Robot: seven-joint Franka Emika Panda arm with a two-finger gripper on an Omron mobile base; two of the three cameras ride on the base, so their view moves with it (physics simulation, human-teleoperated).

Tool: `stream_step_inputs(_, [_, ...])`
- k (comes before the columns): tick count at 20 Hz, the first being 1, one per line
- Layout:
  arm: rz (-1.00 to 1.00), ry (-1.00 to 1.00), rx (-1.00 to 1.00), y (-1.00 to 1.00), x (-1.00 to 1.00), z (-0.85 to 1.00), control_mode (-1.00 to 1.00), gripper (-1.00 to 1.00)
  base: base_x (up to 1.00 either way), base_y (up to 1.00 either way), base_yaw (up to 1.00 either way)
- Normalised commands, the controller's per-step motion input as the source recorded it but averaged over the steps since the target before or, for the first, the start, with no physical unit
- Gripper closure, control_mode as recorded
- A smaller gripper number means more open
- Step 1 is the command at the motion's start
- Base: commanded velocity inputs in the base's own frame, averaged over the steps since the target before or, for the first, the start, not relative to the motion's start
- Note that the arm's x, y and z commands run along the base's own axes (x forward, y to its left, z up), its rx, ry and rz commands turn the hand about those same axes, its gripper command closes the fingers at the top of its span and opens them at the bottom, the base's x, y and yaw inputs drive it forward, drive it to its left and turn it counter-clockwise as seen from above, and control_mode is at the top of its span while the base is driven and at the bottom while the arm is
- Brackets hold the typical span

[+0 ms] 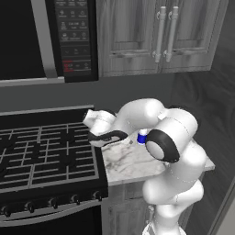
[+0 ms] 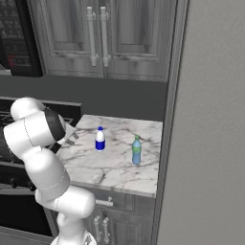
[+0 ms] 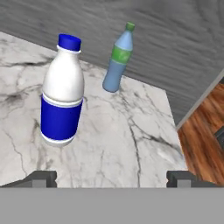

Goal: Take the bottled waters from the counter and place them in the freezer to freeze. Close the freezer door after placing the bottles.

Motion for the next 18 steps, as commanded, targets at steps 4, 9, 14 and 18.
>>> stream_step_inputs(4, [0.01,0.00,-0.07,-0.24,0.11,-0.15,-1.00,-1.00,0.00,0.00,0.00])
stream_step_inputs(9, [0.00,-0.01,-0.04,-0.30,0.21,-0.02,-1.00,-1.00,0.00,0.00,0.00])
stream_step_inputs(14, [0.00,-0.01,-0.01,-0.30,0.07,0.00,-1.00,-1.00,0.00,0.00,0.00])
stream_step_inputs(18, [0.00,-0.02,-0.02,-0.27,0.04,0.00,-1.00,-1.00,0.00,0.00,0.00])
